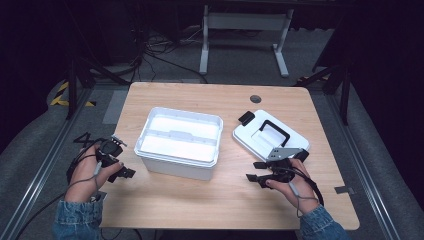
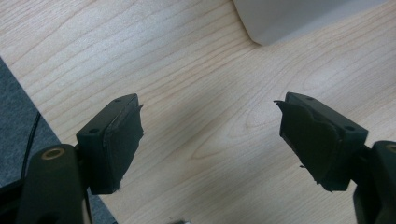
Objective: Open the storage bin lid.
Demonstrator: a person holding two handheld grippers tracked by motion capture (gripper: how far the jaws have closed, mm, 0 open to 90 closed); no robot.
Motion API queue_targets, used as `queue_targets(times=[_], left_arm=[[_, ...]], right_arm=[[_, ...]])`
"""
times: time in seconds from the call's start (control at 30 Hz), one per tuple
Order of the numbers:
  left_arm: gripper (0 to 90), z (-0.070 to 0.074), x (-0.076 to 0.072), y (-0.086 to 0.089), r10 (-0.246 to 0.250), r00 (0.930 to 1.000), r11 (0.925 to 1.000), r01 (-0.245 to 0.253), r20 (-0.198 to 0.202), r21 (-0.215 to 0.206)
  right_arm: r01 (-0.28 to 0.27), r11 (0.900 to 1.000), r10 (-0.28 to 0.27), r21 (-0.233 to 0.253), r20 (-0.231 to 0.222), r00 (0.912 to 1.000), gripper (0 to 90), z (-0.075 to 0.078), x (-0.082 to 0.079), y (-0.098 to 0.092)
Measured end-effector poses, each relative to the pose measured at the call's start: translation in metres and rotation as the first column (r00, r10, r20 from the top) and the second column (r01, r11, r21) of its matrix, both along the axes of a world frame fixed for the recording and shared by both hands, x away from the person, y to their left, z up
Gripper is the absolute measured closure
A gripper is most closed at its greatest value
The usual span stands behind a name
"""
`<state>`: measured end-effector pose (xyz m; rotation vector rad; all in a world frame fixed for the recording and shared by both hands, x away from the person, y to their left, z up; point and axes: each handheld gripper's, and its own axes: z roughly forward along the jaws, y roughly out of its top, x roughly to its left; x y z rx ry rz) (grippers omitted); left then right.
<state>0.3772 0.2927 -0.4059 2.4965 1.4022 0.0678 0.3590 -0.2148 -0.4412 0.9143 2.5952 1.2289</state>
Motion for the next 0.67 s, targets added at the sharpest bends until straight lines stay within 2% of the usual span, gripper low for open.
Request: queue_targets(times=[0.17, 0.33, 0.47, 0.57, 0.63, 0.67], left_arm=[[21.6, -0.001, 0.001, -0.001, 0.003, 1.0000, 1.0000, -0.003, -0.006, -0.005], [21.5, -0.002, 0.002, -0.003, 0.001, 1.0000, 0.9999, -0.001, 0.000, -0.010], [21.5, -0.002, 0.002, -0.004, 0.001, 1.0000, 1.0000, 0.000, 0.001, -0.008], [22.7, -0.004, 0.001, -0.005, -0.018, 0.9996, 0.9996, 0.017, 0.023, 0.022], [23.3, -0.006, 0.000, -0.007, -0.028, 0.9994, 0.9991, 0.028, 0.022, 0.033], [23.3, -0.008, 0.000, -0.008, -0.027, 0.9994, 0.9995, 0.027, 0.019, 0.019]], right_arm=[[-0.013, 0.999, 0.013, -0.042, 0.020, 0.9997, 43.5, -0.010, -0.003, 0.005], [-0.028, 0.998, 0.030, -0.062, 0.038, 0.9988, 43.7, -0.019, -0.005, 0.011], [-0.025, 0.998, 0.028, -0.061, 0.046, 0.9985, 44.3, -0.025, -0.006, 0.013], [-0.007, 0.998, 0.011, -0.062, 0.065, 0.9978, 45.1, -0.028, -0.007, 0.014], [0.003, 0.998, 0.003, -0.065, 0.082, 0.9966, 45.4, -0.029, -0.007, 0.014], [0.004, 0.998, 0.000, -0.056, 0.081, 0.9967, 45.3, -0.030, -0.007, 0.014]])
